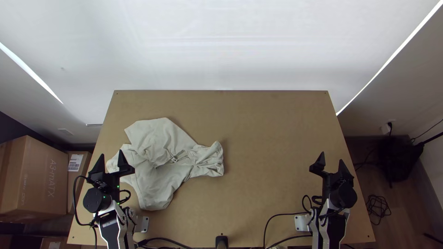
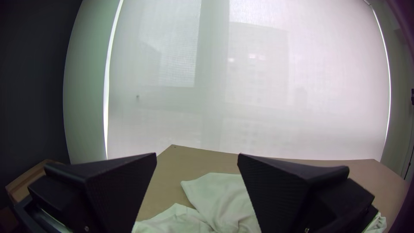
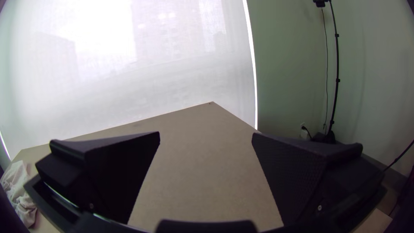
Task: Fold the t-shirt
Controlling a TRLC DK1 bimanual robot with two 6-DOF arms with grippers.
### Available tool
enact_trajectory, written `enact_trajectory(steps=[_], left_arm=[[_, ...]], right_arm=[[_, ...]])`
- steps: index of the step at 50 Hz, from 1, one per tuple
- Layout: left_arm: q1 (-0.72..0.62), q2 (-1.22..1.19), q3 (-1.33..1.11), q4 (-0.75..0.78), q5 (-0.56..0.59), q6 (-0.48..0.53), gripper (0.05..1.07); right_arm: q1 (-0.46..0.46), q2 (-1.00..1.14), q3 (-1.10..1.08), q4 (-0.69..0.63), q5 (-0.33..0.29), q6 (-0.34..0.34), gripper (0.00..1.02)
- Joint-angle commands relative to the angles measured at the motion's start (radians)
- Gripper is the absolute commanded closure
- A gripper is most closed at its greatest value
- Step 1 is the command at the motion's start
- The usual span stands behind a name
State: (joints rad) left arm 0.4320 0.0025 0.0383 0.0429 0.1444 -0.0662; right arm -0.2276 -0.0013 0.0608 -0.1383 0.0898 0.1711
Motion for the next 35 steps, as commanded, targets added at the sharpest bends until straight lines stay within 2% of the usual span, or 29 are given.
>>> enact_trajectory(steps=[1, 27, 35], left_arm=[[-0.001, -0.002, -0.038, -0.02, -0.003, 0.016, 0.1], [-0.001, -0.002, -0.038, -0.02, -0.003, 0.016, 0.1], [-0.006, -0.002, -0.038, -0.02, -0.003, -0.05, 0.1]], right_arm=[[-0.006, -0.002, -0.003, -0.021, 0.01, -0.012, 0.04], [-0.006, -0.002, -0.003, -0.021, 0.008, -0.012, 0.04], [-0.006, -0.002, -0.003, -0.021, 0.01, -0.012, 0.04]])
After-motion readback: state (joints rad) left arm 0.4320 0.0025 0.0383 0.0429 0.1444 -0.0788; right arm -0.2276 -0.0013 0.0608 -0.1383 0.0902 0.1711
